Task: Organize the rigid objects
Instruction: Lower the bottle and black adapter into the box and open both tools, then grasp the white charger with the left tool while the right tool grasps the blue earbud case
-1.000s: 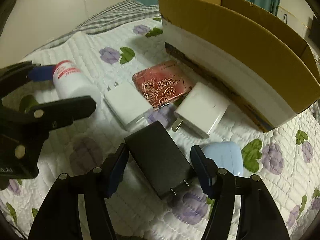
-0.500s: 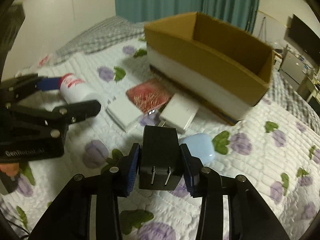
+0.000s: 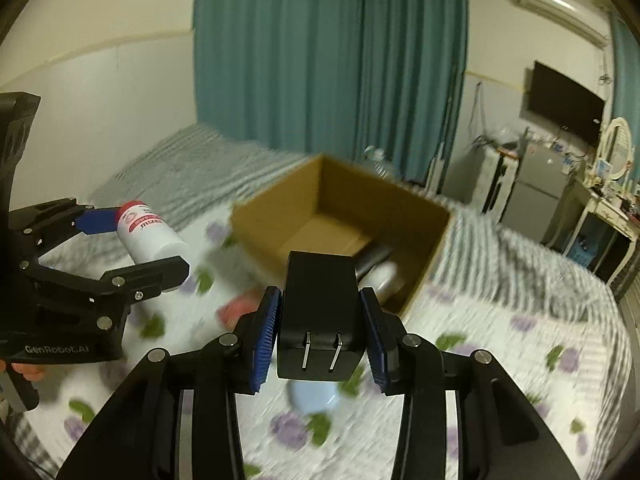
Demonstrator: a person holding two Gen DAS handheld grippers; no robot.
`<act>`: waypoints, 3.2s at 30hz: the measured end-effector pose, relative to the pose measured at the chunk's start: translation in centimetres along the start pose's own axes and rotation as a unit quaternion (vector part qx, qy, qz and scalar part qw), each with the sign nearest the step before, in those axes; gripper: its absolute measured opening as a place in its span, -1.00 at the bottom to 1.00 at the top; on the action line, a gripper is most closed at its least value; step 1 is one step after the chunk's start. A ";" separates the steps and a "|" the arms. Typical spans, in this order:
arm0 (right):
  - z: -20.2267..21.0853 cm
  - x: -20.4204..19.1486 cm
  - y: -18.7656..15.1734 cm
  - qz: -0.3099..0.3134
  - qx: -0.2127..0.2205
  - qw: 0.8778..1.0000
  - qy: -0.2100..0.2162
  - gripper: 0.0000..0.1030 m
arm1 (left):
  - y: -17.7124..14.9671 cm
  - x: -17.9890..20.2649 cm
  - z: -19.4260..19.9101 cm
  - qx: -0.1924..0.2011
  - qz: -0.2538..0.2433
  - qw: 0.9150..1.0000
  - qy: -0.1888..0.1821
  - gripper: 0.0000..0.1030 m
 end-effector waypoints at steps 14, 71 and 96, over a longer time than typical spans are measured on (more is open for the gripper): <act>-9.3 7.7 3.8 -0.025 0.021 0.999 -0.043 -0.24 | 2.4 2.1 -17.3 -0.026 -0.027 0.998 -0.043 0.48; -2.7 1.3 -9.8 -0.049 -0.074 0.996 -0.017 0.71 | -10.6 -2.2 -4.3 -0.076 0.051 0.996 0.004 0.54; -6.2 1.0 -16.2 -0.040 -0.147 0.988 -0.026 -0.02 | -16.6 0.2 -8.0 -0.153 -0.022 0.988 0.011 0.54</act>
Point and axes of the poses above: each gripper's, at about its wrist camera, not at the fingertips, and z roughly against the way its jaws point, x to its right, y to its top, the point moved 10 cm from there along -z, roughly the way its jaws point, and after that the axes turned 13 degrees about x, right-handed, at the moved point
